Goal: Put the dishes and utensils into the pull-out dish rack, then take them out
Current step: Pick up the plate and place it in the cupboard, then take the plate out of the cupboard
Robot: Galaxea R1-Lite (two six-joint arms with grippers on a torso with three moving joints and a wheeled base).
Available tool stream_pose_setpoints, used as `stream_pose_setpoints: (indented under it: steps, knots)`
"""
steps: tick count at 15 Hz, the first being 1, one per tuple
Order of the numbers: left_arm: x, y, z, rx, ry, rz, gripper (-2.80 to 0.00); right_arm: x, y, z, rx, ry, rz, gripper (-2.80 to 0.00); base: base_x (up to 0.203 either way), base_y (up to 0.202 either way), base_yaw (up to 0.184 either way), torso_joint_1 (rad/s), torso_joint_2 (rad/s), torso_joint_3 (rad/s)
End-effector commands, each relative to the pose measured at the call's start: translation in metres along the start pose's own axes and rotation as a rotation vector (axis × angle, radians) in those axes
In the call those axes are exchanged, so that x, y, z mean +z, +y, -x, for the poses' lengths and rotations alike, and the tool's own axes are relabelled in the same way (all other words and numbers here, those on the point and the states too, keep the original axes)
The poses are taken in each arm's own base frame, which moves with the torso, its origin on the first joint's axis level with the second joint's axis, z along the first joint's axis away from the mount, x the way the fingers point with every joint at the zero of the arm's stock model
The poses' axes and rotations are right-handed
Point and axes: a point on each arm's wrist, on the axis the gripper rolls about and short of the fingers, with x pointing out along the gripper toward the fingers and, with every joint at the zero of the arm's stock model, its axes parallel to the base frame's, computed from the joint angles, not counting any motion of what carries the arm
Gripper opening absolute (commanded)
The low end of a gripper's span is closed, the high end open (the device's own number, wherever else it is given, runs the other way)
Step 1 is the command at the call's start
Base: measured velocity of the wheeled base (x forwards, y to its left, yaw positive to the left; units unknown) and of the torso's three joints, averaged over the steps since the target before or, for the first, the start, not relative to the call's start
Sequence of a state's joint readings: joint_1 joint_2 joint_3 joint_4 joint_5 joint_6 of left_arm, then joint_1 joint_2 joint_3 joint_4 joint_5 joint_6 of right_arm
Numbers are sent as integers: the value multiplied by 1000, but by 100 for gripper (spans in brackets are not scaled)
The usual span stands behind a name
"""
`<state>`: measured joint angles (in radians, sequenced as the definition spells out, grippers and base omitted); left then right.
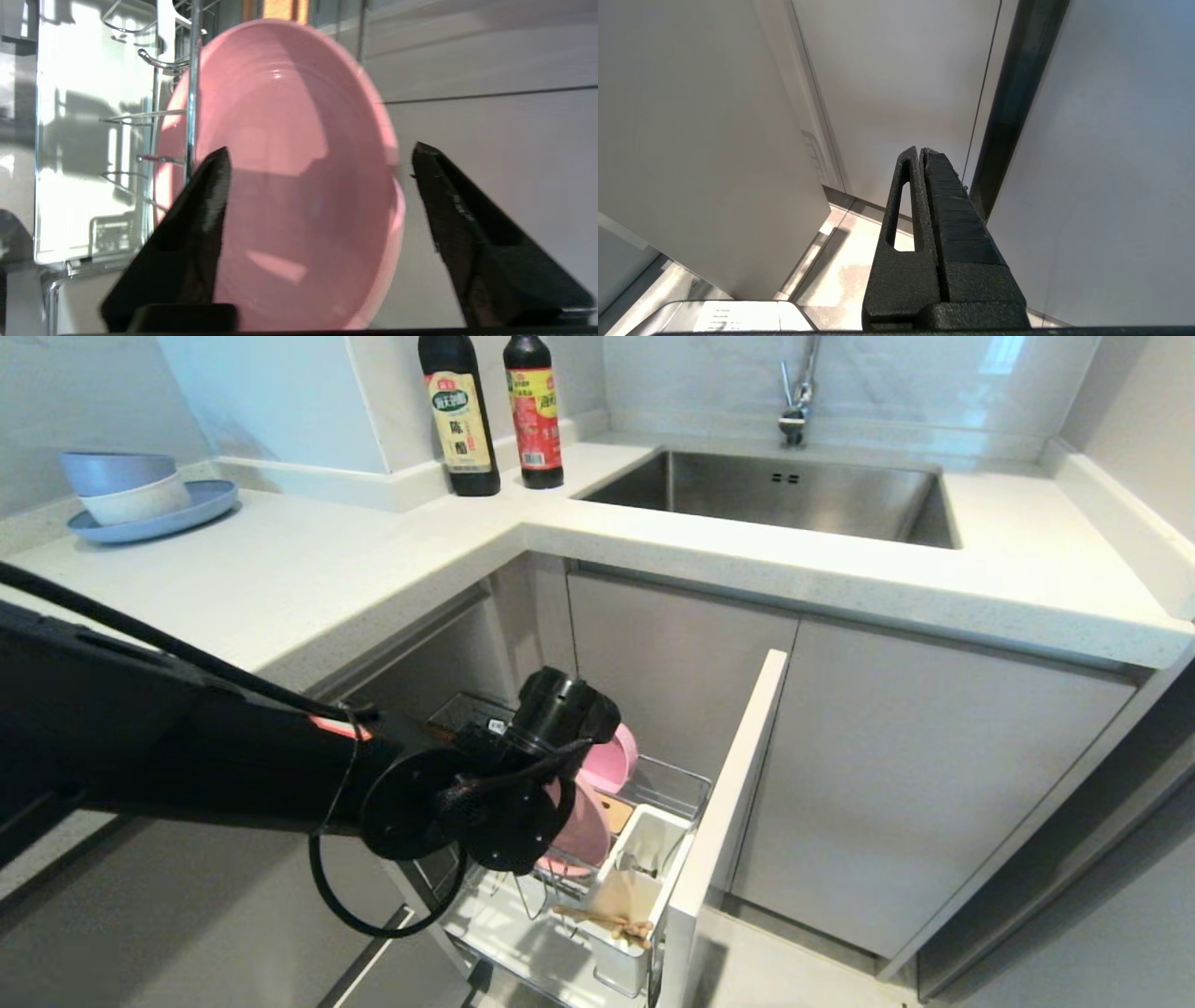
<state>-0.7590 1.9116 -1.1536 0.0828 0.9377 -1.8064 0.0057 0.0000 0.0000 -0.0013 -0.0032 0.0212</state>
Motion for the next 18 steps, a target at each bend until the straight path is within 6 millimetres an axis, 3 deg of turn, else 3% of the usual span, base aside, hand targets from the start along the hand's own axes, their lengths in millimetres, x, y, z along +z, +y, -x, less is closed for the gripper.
stream_pose_setpoints:
  steps: [1,4,5,9,12,15,18]
  knots:
    - [19,-13,23,-48,19,57,0,0,0,0,0,1,0,-280,0,0,0,0,0,0]
    - [36,-21,47,-71,45,58,0,0,0,0,0,1,0,-280,0,0,0,0,0,0]
    - [40,-21,53,-73,52,51,-280,0,0,0,0,1,0,-280,0,0,0,0,0,0]
    - [56,-33,81,-100,84,-26,-280,0,0,0,0,1,0,-280,0,0,0,0,0,0]
    - [81,-63,103,-194,90,-50,-280,0,0,0,0,1,0,-280,0,0,0,0,0,0]
    - [142,-112,138,-356,58,38,-280,0,0,0,0,1,0,-280,0,0,0,0,0,0]
    - [233,-147,178,-558,-70,-1,-280,0,0,0,0,1,0,-280,0,0,0,0,0,0]
